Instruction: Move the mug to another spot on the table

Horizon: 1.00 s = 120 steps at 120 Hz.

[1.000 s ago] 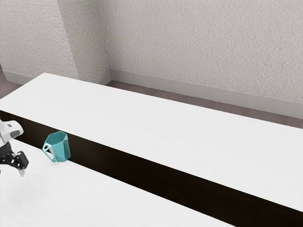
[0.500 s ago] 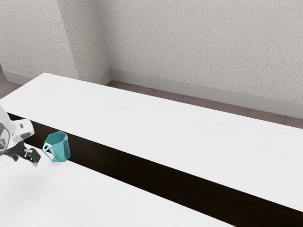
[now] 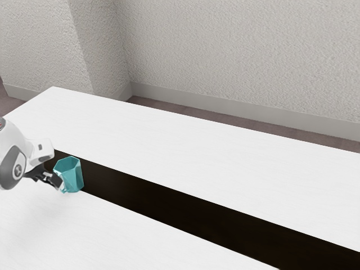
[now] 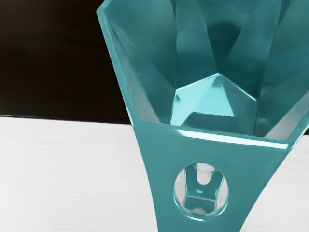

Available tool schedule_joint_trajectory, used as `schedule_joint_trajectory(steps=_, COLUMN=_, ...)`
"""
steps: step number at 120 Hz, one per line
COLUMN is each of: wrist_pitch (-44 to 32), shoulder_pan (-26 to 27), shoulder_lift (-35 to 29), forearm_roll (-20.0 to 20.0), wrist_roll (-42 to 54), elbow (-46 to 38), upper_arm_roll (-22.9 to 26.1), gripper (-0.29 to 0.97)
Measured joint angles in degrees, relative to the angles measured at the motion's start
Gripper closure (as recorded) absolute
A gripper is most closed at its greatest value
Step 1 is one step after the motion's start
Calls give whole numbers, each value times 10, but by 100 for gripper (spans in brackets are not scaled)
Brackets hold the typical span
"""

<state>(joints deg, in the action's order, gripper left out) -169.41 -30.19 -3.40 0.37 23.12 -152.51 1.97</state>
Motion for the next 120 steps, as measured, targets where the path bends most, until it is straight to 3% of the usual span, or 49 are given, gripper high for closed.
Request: schedule_joint_trajectory(steps=120, wrist_pitch=-11, shoulder_pan=28, shoulder_lift=42, forearm_roll=-27, wrist_roll=30, elbow=27, upper_arm_roll=3, gripper=2)
